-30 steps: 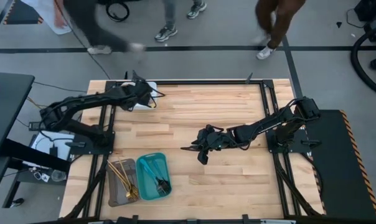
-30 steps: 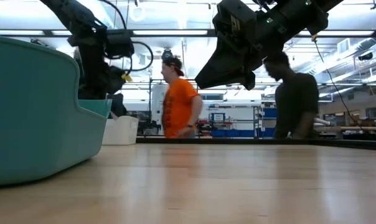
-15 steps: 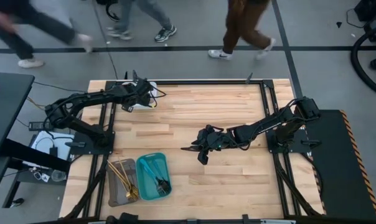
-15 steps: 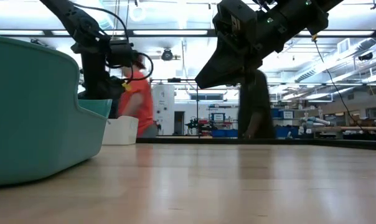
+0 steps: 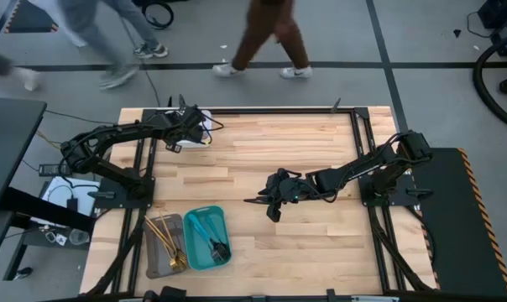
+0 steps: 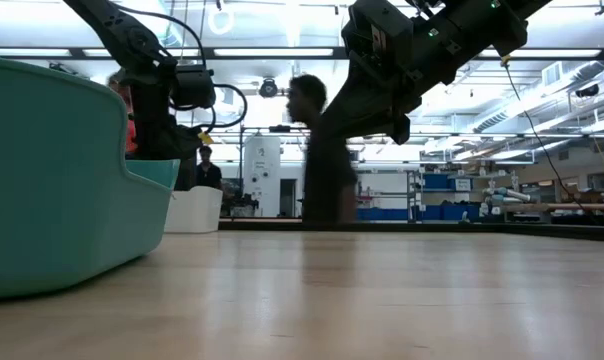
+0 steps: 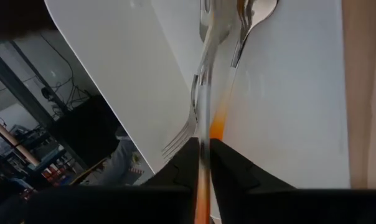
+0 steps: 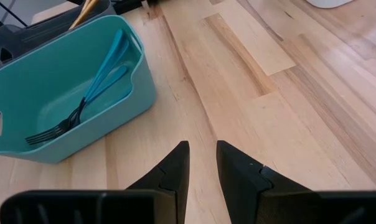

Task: Sort silverware by color (type)
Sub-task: Put the orange fork into the white bin, then return to Home Position

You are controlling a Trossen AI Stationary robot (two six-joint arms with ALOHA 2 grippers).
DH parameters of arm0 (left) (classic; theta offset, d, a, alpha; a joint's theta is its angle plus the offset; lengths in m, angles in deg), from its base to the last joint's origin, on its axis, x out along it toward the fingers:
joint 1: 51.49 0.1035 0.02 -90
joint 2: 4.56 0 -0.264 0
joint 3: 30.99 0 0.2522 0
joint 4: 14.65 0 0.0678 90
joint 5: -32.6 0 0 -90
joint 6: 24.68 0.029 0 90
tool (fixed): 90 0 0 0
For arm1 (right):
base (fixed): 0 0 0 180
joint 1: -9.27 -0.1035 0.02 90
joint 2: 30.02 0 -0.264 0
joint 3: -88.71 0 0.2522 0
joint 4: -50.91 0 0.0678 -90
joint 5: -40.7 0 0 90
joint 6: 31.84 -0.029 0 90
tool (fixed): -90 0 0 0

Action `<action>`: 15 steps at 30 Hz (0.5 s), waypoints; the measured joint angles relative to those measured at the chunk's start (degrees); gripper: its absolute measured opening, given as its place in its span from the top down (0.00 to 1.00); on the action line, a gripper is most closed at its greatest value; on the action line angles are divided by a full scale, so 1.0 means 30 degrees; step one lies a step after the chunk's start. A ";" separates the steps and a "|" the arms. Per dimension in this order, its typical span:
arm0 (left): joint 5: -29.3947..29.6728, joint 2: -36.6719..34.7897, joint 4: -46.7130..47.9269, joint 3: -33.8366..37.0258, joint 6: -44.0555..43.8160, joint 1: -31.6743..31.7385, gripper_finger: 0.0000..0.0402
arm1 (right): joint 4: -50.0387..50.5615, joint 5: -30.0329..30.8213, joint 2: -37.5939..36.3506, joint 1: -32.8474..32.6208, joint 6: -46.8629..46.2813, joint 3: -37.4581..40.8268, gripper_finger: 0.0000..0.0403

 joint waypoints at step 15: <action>0.2302 -0.0250 -0.0664 0.0000 0.0103 -0.0395 0.63 | 0.0000 0.0024 0.0000 0.0000 0.0000 0.0000 0.77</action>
